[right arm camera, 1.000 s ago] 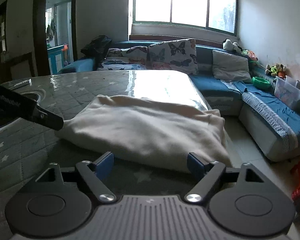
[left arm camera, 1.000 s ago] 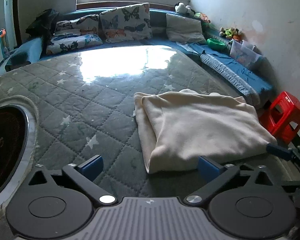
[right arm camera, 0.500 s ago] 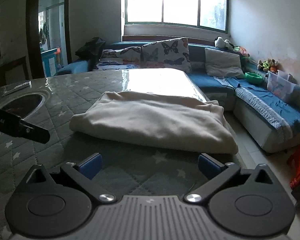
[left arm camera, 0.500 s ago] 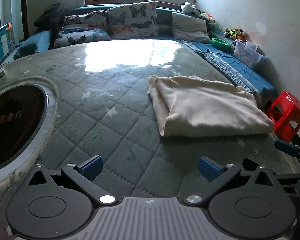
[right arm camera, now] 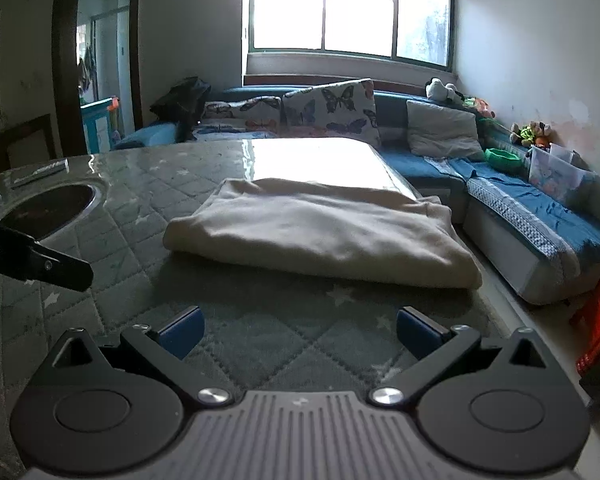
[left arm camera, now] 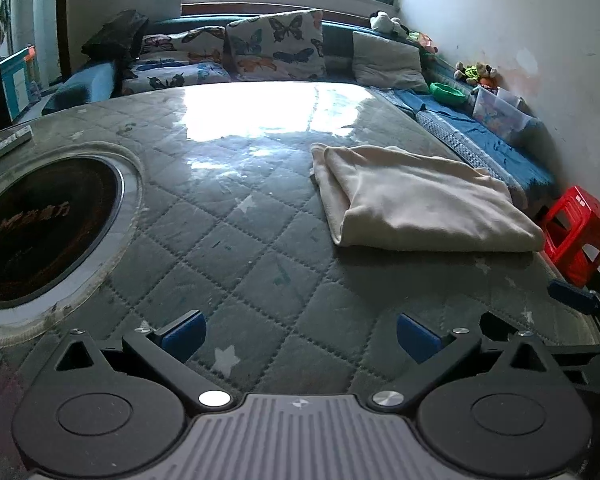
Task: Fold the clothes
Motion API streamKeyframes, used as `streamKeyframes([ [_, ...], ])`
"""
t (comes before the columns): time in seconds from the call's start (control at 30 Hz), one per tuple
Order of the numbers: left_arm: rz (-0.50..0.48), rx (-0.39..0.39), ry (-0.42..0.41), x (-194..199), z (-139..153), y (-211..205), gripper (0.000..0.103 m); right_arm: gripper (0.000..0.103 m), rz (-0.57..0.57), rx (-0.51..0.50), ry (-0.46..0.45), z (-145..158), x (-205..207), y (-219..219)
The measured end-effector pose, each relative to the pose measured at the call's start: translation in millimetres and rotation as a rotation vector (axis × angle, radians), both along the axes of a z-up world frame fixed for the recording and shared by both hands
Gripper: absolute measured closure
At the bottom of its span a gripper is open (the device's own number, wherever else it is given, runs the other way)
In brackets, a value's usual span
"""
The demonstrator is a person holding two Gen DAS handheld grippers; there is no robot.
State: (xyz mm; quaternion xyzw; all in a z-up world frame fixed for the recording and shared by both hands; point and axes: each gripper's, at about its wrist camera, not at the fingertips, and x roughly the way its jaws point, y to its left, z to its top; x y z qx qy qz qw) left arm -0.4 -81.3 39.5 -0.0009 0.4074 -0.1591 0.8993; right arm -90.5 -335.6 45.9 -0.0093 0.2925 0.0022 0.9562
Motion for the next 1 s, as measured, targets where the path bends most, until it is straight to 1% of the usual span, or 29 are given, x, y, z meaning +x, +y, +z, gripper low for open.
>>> streamKeyframes([
  [0.2,0.009,0.006,-0.006,-7.4,-1.4,2.3,0.0,0.0,-0.026,0.016,0.023,-2.9,-6.1,-0.2],
  [0.63,0.015,0.01,-0.02,-19.6,-0.4,2.2,0.0,0.0,-0.054,0.036,0.009,-2.2,-19.3,1.2],
  [1.0,0.024,0.022,-0.028,-27.3,-1.5,1.3,0.0,0.0,-0.052,0.053,0.003,-2.8,-25.2,5.4],
])
